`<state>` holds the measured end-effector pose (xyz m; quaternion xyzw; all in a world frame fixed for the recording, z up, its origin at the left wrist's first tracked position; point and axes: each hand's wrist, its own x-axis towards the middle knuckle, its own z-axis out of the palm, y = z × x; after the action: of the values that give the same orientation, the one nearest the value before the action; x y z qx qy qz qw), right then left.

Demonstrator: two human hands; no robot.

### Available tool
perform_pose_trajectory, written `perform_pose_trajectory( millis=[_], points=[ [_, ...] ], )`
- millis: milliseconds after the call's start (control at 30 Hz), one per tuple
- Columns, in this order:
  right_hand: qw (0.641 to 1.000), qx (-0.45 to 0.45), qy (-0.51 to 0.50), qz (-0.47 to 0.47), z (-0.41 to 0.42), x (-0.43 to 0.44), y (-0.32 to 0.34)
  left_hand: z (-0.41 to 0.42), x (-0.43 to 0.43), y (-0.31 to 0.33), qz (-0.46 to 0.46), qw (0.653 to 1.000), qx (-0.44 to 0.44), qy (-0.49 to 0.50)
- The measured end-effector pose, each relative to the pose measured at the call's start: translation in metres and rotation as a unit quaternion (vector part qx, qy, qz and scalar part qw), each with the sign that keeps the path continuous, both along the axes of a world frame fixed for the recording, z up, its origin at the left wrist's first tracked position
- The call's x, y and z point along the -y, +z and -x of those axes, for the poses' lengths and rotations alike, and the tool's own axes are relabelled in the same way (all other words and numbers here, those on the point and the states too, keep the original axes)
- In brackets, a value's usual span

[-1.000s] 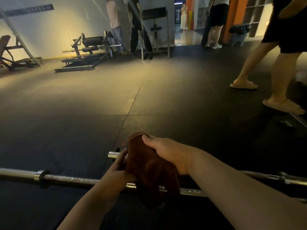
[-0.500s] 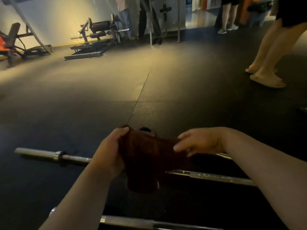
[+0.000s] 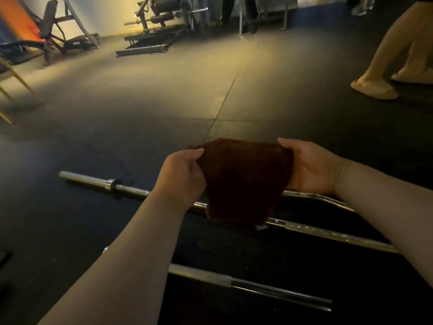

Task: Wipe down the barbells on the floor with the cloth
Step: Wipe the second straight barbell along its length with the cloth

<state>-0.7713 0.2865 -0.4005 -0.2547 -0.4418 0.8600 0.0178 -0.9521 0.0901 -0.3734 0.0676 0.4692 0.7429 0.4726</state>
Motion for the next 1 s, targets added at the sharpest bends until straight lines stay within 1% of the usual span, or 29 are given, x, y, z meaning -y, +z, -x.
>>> perform_pose_trajectory(
  millis=[67, 100, 133, 167, 200, 233, 267, 333, 367, 400, 467, 500, 533, 567, 600, 667, 700, 733, 767, 833, 867, 900, 933, 967, 1000],
  points=[
    [0.997, 0.043, 0.056, -0.038, -0.002, -0.005, -0.003, 0.003, -0.004, -0.004, 0.058, 0.997, -0.038, 0.016],
    [0.992, 0.067, 0.086, -0.069, -0.004, -0.006, -0.004, 0.007, -0.006, -0.009, 0.108, 0.991, -0.079, 0.024],
    [0.986, 0.086, 0.102, -0.099, -0.005, -0.005, -0.003, 0.012, -0.007, -0.014, 0.178, 0.973, -0.147, 0.022],
    [0.983, 0.098, 0.094, -0.122, -0.007, -0.007, -0.003, 0.017, -0.006, -0.019, 0.250, 0.940, -0.232, 0.005],
    [0.984, 0.106, 0.061, -0.127, -0.007, -0.010, -0.003, 0.020, -0.005, -0.022, 0.309, 0.901, -0.304, -0.017],
    [0.986, 0.106, 0.023, -0.126, -0.007, -0.014, -0.002, 0.023, -0.004, -0.025, 0.344, 0.872, -0.348, -0.030],
    [0.987, 0.096, 0.002, -0.130, -0.008, -0.016, -0.001, 0.024, -0.002, -0.026, 0.360, 0.858, -0.365, -0.028],
    [0.979, 0.092, 0.041, -0.179, -0.011, -0.018, 0.002, 0.022, -0.001, -0.027, 0.367, 0.854, -0.368, 0.003],
    [0.965, 0.110, 0.077, -0.227, -0.013, -0.017, 0.001, 0.022, 0.000, -0.029, 0.359, 0.860, -0.364, 0.011],
    [0.940, 0.134, 0.114, -0.294, -0.015, -0.016, 0.000, 0.022, 0.000, -0.030, 0.348, 0.867, -0.358, 0.006],
    [0.869, 0.188, 0.152, -0.432, -0.017, -0.014, -0.003, 0.022, 0.003, -0.030, 0.307, 0.890, -0.336, -0.032],
    [0.845, 0.204, 0.153, -0.470, -0.017, -0.014, -0.006, 0.023, 0.006, -0.031, 0.282, 0.901, -0.324, -0.057],
    [0.835, 0.211, 0.149, -0.487, -0.017, -0.014, -0.008, 0.022, 0.009, -0.031, 0.276, 0.898, -0.331, -0.083],
    [0.828, 0.216, 0.141, -0.497, -0.017, -0.014, -0.009, 0.023, 0.010, -0.031, 0.290, 0.879, -0.364, -0.108],
    [0.820, 0.222, 0.135, -0.511, -0.017, -0.013, -0.009, 0.021, 0.010, -0.030, 0.318, 0.844, -0.412, -0.131],
    [0.794, 0.235, 0.132, -0.545, -0.017, -0.011, -0.004, 0.012, 0.007, -0.028, 0.377, 0.757, -0.511, -0.156],
    [0.787, 0.234, 0.122, -0.557, -0.015, -0.008, -0.003, 0.005, 0.004, -0.028, 0.393, 0.735, -0.528, -0.166],
    [0.792, 0.225, 0.109, -0.557, -0.012, -0.003, -0.002, -0.004, 0.001, -0.030, 0.396, 0.732, -0.527, -0.172],
    [0.816, 0.206, 0.094, -0.531, -0.008, 0.002, -0.003, -0.011, -0.002, -0.033, 0.389, 0.752, -0.502, -0.173],
    [0.879, 0.158, 0.097, -0.440, 0.000, 0.017, -0.004, -0.033, -0.012, -0.036, 0.350, 0.838, -0.391, -0.151],
    [0.899, 0.137, 0.123, -0.398, 0.004, 0.025, -0.004, -0.046, -0.016, -0.034, 0.320, 0.880, -0.321, -0.141],
    [0.908, 0.121, 0.152, -0.371, 0.006, 0.030, -0.005, -0.056, -0.020, -0.031, 0.287, 0.915, -0.249, -0.134],
    [0.913, 0.108, 0.175, -0.353, 0.008, 0.034, -0.005, -0.063, -0.023, -0.026, 0.254, 0.941, -0.180, -0.135],
    [0.913, 0.098, 0.191, -0.348, 0.009, 0.036, -0.005, -0.067, -0.023, -0.022, 0.225, 0.955, -0.127, -0.143],
    [0.906, 0.089, 0.198, -0.364, 0.010, 0.036, -0.004, -0.069, -0.021, -0.018, 0.202, 0.961, -0.095, -0.161]
  ],
)
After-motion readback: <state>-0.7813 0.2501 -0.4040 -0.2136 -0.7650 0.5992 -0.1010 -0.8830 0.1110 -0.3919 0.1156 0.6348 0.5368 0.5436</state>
